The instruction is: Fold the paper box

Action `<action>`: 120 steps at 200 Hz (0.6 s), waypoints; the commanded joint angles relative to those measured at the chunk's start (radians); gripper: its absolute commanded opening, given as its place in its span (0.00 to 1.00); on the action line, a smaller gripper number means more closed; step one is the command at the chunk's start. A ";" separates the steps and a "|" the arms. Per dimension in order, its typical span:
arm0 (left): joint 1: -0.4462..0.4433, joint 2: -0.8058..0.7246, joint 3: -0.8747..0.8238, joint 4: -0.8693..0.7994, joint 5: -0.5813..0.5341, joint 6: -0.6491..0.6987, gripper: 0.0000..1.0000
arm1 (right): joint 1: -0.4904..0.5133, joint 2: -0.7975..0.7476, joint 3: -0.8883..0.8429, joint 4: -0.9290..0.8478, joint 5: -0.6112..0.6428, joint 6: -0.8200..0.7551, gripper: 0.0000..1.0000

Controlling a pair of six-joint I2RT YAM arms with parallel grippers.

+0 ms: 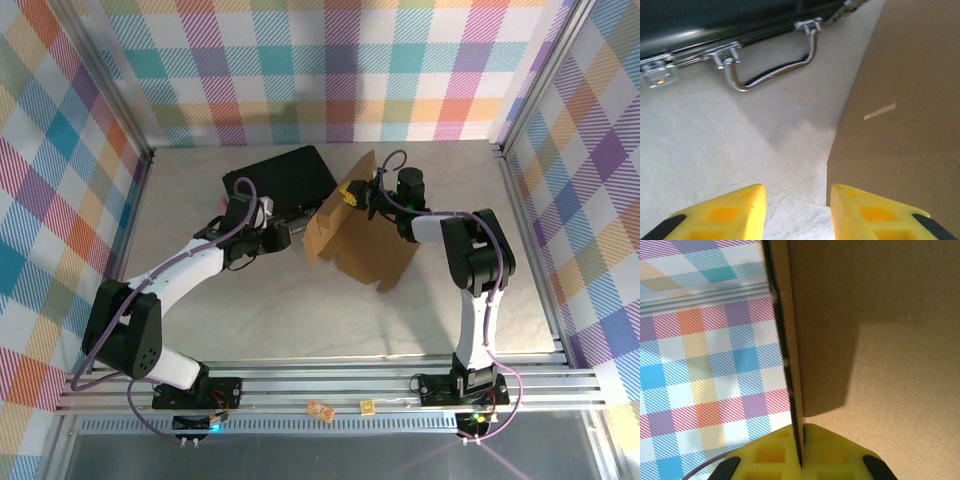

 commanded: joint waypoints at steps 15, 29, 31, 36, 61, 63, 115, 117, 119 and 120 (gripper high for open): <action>-0.025 0.093 -0.002 0.223 0.130 0.136 0.37 | -0.005 -0.001 -0.005 0.021 -0.031 -0.012 0.00; -0.044 0.127 -0.002 0.264 0.160 0.143 0.37 | -0.005 0.000 0.000 0.017 -0.026 -0.010 0.00; -0.048 0.131 -0.002 0.271 0.164 0.145 0.37 | -0.004 0.000 0.000 0.017 -0.026 -0.009 0.00; -0.056 0.141 -0.001 0.282 0.172 0.148 0.37 | -0.004 0.001 0.001 0.020 -0.024 -0.005 0.00; -0.097 0.150 -0.004 0.311 0.160 0.158 0.39 | -0.005 0.005 0.011 0.024 -0.021 0.002 0.00; -0.098 0.148 -0.008 0.317 0.157 0.156 0.39 | -0.006 0.005 0.011 0.024 -0.020 0.002 0.00; -0.140 0.112 -0.028 0.370 0.130 0.119 0.45 | -0.005 0.012 0.013 0.044 -0.005 0.020 0.00; -0.142 0.112 -0.028 0.370 0.129 0.119 0.45 | -0.005 0.013 0.012 0.044 -0.004 0.020 0.00; -0.143 0.111 -0.029 0.370 0.129 0.118 0.45 | -0.006 0.012 0.014 0.043 -0.004 0.020 0.00; -0.144 0.111 -0.029 0.370 0.129 0.118 0.45 | -0.006 0.012 0.014 0.043 -0.004 0.021 0.00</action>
